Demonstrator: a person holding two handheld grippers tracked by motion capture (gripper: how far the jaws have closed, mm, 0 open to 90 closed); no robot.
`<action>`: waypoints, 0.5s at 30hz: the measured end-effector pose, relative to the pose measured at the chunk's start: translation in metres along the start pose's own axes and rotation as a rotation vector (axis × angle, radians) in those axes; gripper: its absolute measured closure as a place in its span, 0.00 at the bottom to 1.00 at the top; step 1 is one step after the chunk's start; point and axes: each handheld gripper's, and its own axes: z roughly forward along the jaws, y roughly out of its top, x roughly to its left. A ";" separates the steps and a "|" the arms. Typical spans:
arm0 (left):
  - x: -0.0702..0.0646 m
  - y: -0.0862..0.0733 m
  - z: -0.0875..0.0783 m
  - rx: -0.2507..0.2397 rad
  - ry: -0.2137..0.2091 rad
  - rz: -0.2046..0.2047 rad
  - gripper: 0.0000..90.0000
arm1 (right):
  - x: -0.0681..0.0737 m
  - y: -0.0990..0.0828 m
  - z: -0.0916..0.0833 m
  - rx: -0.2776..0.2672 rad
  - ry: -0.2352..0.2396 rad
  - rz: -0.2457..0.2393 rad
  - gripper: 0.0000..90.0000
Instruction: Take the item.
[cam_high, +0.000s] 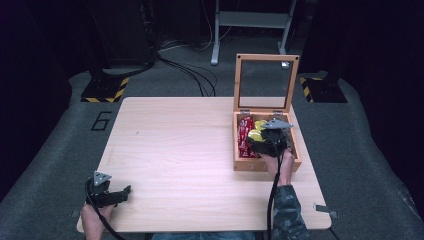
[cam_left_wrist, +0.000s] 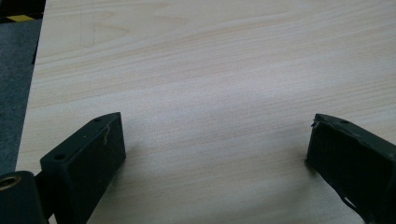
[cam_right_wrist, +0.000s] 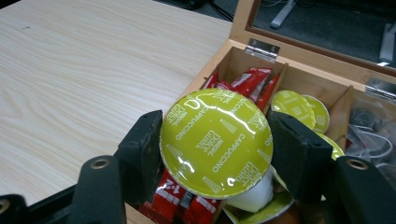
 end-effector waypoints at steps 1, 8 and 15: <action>0.000 0.000 0.000 0.000 0.000 0.001 0.05 | 0.002 0.001 0.001 0.001 0.002 -0.005 0.42; 0.000 0.000 0.000 -0.003 0.001 -0.003 0.05 | 0.011 0.008 0.008 0.001 0.022 -0.027 0.42; 0.000 0.000 0.000 -0.005 0.003 0.000 0.05 | 0.021 0.011 0.014 0.008 0.040 -0.042 0.42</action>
